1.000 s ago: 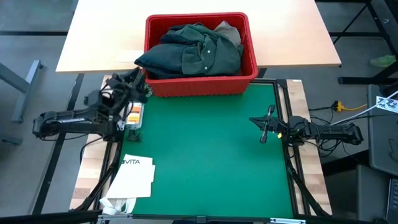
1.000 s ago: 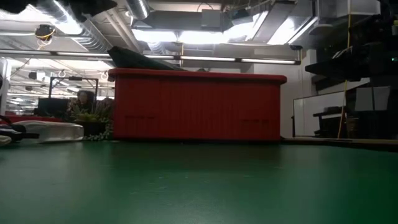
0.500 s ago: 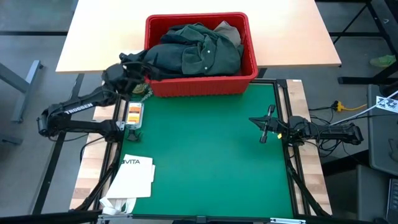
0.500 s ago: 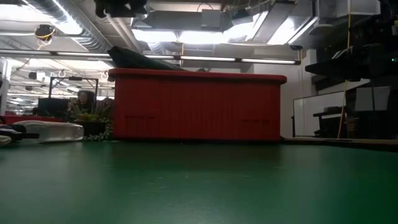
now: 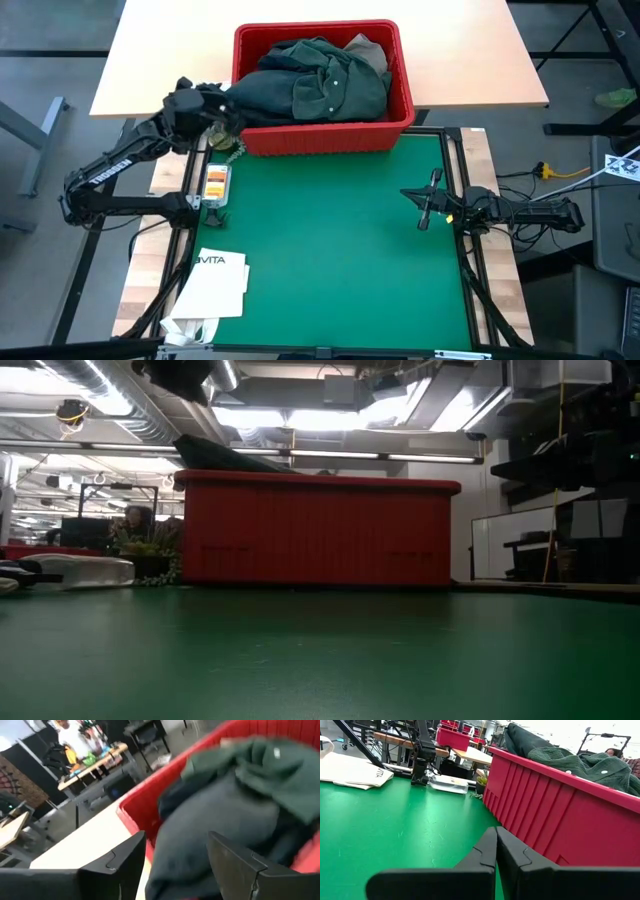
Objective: Fold Laundry from Bin
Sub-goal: Fold the dark blue pants
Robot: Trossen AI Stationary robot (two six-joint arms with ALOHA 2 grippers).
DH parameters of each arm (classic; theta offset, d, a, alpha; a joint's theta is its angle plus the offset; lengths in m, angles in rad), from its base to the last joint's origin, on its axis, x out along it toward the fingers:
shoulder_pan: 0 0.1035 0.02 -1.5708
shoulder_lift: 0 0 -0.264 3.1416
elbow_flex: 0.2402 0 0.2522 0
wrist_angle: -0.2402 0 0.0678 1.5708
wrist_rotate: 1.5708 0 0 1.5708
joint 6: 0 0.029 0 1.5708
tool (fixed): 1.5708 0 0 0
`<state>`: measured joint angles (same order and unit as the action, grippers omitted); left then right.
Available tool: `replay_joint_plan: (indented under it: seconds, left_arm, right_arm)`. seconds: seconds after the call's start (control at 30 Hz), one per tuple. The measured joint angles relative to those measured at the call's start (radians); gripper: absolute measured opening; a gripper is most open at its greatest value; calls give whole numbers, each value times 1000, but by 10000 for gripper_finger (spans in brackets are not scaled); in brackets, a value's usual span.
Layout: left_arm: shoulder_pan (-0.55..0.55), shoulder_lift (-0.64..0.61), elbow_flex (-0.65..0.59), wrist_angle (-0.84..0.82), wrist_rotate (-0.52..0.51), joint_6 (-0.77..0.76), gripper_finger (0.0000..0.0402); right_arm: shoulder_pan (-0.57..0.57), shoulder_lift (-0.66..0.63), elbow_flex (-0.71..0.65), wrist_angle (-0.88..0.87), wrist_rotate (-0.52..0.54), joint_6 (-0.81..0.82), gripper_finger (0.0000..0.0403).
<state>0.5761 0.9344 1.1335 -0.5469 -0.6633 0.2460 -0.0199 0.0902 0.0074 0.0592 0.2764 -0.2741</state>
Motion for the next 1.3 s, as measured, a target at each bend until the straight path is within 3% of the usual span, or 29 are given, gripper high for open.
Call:
replay_joint_plan:
  seconds: [0.23, 0.67, 0.83, 0.93, 1.13, 1.3]
  left_arm:
    - [43, 18, 0, -167, -5, 3, 206]
    - [177, 140, 0, -138, 12, 157, 206]
    - [202, 207, 0, -81, 97, 184, 200]
    - [201, 236, 0, -24, 133, 185, 164]
    - [180, 238, 0, 72, 144, 179, 18]
    - [152, 204, 4, 255, 177, 174, 6]
  right_arm:
    - [0, 0, 0, 0, 0, 0, 5]
    - [0, 0, 0, -1, 0, -23, 5]
    - [0, 0, 0, -1, 0, -24, 5]
    - [0, 0, 0, -1, 0, -24, 5]
    - [0, 0, 0, 7, 0, -24, 5]
    - [0, 0, 0, 92, 4, -63, 5]
